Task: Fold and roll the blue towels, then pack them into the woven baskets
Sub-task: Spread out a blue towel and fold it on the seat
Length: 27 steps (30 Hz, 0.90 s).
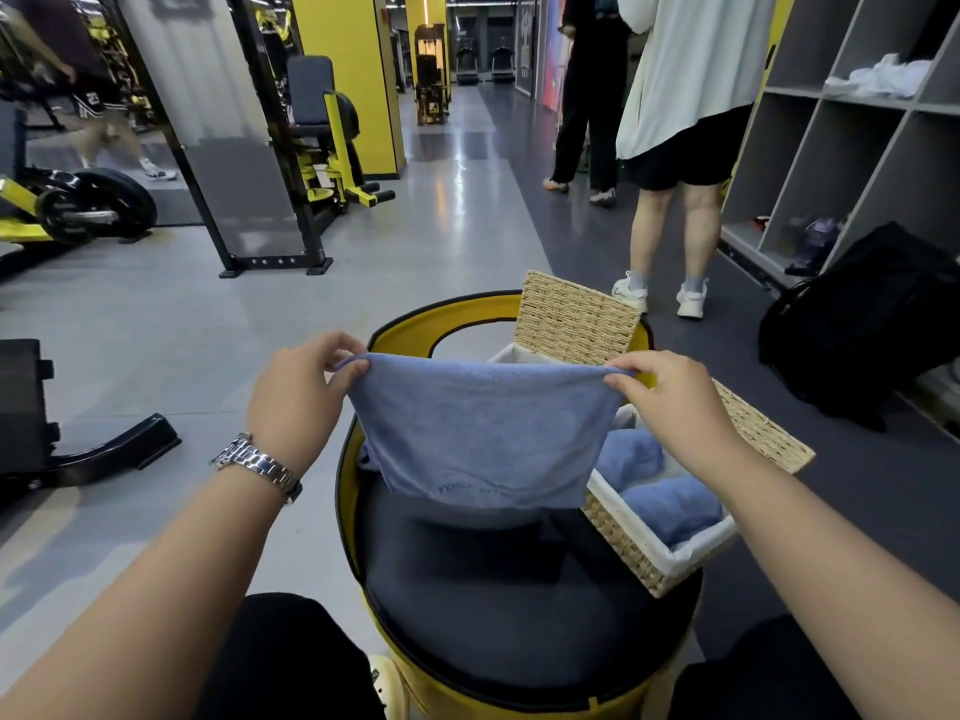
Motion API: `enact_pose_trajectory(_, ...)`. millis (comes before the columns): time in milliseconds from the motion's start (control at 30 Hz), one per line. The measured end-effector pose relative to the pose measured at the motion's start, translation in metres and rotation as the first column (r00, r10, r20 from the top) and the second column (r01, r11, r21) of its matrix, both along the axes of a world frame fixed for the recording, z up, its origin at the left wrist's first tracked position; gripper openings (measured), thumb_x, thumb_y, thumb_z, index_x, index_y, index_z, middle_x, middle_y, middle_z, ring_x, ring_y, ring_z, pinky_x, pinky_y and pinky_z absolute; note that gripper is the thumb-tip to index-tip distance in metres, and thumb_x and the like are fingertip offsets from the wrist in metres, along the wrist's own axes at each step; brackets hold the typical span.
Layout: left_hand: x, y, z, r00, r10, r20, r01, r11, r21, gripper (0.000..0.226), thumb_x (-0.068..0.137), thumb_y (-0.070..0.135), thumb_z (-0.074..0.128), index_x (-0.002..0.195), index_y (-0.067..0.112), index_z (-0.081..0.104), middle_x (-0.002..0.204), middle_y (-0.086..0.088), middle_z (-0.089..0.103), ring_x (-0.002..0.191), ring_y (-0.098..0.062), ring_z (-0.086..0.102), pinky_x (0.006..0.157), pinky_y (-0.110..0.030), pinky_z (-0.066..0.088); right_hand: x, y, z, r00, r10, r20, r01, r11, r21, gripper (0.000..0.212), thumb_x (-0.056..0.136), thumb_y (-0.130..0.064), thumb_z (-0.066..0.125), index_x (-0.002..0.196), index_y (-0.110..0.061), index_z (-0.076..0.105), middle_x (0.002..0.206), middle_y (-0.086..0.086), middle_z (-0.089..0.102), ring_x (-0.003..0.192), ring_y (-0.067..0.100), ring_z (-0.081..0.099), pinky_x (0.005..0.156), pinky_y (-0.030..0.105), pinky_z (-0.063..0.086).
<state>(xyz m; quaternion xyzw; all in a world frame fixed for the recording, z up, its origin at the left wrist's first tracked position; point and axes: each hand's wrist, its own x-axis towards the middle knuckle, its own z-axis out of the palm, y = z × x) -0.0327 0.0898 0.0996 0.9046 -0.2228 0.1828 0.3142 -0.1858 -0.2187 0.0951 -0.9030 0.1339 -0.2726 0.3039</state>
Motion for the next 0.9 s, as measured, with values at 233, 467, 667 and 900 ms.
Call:
enact_pose_trajectory(233,-0.01,0.009,0.008,0.996,0.04,0.073,-0.049,0.992,0.113,0.011,0.093,0.038,0.052,0.089,0.028,0.057,0.081,0.009,0.06,0.076,-0.021,0.057,0.057,-0.032,0.041,-0.013,-0.001,0.011,0.993,-0.008,0.118,-0.001,0.997,0.071,0.007,0.082,-0.014,0.069,0.081,-0.021,0.07,0.076,-0.009,0.066,0.07,0.003,0.057,0.059,0.005,0.038)
enact_pose_trajectory(467,-0.022,0.015,0.027,0.993,0.038,0.115,-0.038,0.999,0.003,0.009,0.088,0.038,0.06,0.085,0.03,0.059,0.069,0.02,0.053,0.067,-0.014,0.054,0.051,-0.024,0.037,-0.02,-0.004,0.035,0.974,-0.001,0.227,-0.017,0.997,0.078,0.008,0.085,-0.013,0.065,0.086,-0.019,0.071,0.079,-0.004,0.068,0.074,0.009,0.058,0.064,0.013,0.041)
enact_pose_trajectory(667,0.003,0.014,-0.004,0.998,-0.048,0.034,0.044,0.992,0.121,0.007,0.086,0.036,0.063,0.082,0.031,0.06,0.074,0.016,0.061,0.069,-0.013,0.059,0.059,-0.034,0.049,0.001,-0.007,0.005,0.997,0.015,0.08,-0.021,0.997,0.074,0.007,0.083,-0.015,0.069,0.08,-0.022,0.069,0.073,-0.01,0.064,0.067,-0.001,0.055,0.06,0.009,0.039)
enact_pose_trajectory(900,0.058,-0.017,-0.08,0.986,-0.016,-0.165,0.042,0.987,0.157,0.007,0.086,0.025,0.066,0.081,0.023,0.062,0.072,0.005,0.061,0.07,-0.02,0.06,0.062,-0.031,0.044,0.059,-0.024,-0.061,0.992,0.007,-0.125,-0.008,1.0,-0.005,0.002,0.085,-0.014,0.068,0.085,-0.013,0.07,0.073,-0.005,0.06,0.075,0.021,0.057,0.068,0.034,0.046)
